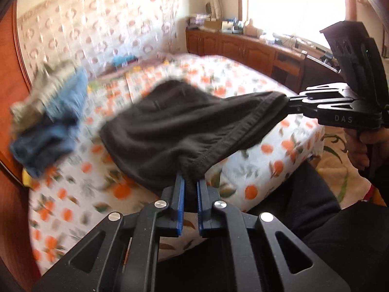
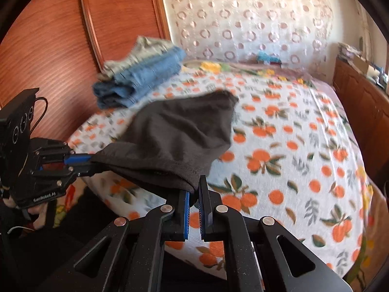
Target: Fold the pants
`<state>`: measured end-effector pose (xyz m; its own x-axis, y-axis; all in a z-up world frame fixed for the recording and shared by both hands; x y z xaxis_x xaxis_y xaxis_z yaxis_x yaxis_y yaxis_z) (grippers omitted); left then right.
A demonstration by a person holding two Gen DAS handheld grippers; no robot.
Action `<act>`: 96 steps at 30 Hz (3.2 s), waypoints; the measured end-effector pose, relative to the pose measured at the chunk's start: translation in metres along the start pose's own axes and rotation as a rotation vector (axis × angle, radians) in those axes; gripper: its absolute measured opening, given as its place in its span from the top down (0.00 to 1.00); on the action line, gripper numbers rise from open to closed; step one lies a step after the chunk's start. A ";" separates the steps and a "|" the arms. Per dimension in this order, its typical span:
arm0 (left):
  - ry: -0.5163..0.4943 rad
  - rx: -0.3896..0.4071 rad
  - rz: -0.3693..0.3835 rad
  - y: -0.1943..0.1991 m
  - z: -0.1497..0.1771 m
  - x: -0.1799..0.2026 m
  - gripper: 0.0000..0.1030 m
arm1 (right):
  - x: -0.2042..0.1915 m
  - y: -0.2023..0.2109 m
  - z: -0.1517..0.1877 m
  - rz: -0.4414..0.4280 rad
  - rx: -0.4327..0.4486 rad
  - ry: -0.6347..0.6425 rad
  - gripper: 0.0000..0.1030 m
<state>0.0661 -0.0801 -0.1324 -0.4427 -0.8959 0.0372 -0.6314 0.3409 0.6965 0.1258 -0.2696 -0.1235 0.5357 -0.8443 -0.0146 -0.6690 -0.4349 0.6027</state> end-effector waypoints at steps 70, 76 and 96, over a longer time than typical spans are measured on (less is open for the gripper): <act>0.156 -0.006 0.059 -0.044 0.011 -0.019 0.58 | 0.016 -0.011 0.036 0.068 -0.052 -0.108 0.65; 0.222 -0.058 0.076 -0.063 0.031 -0.020 0.58 | 0.017 -0.027 0.049 0.073 -0.099 -0.150 0.65; 0.213 -0.057 0.162 -0.070 0.030 -0.001 0.94 | 0.004 -0.025 0.050 0.015 -0.108 -0.107 0.92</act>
<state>0.0918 -0.0943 -0.2021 -0.3870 -0.8730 0.2968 -0.5240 0.4731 0.7082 0.1186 -0.2776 -0.1784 0.4639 -0.8816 -0.0868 -0.6140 -0.3906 0.6859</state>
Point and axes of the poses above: each gripper's, at about its wrist camera, not at the fingertips, and y roughly against the way its jaws point, x to its right, z to its underside, the point moved 10 cm from there along -y, roughly the way its jaws point, and after that the axes turned 7 degrees about z, right-handed, at the moved point
